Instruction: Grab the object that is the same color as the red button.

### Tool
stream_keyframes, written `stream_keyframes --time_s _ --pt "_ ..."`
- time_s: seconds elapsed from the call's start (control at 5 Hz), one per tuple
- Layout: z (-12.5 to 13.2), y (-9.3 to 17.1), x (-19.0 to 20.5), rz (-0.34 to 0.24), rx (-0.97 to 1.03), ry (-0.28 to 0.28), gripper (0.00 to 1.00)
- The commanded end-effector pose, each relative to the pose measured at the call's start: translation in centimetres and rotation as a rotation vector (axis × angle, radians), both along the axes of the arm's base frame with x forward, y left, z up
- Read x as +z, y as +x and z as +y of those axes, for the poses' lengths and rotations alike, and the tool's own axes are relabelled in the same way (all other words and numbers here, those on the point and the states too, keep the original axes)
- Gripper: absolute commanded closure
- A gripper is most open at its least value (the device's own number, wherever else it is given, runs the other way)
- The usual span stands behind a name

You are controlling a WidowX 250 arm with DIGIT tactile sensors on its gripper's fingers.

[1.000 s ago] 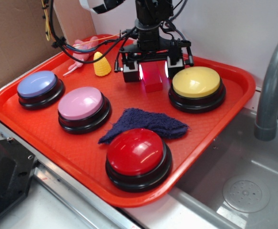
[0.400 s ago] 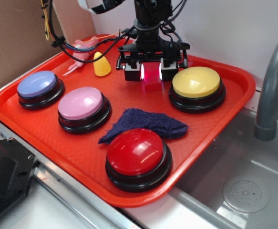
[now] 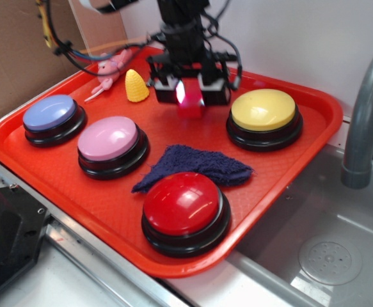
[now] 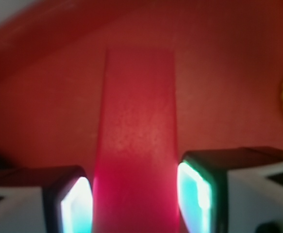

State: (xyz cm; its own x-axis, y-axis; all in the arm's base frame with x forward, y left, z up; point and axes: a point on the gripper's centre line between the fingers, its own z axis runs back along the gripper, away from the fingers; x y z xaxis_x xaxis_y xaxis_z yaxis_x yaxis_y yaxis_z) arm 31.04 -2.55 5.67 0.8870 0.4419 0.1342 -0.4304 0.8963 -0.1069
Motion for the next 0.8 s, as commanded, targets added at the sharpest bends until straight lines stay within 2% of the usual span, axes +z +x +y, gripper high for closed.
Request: stream_keyframes --time_s 0.0,0.2,0.4,0.6 --pt "0.3 -3.1 9.6 -0.079 -0.166 0.013 1.0" --pt "-0.8 -4.7 11.7 -0.012 -0.24 -0.013 1.0" --pt "-2.0 -6.0 14.7 -0.014 -0.35 0.0 1.0" --pt "-2.5 -6.1 15.4 0.013 -0.473 0.009 1.0"
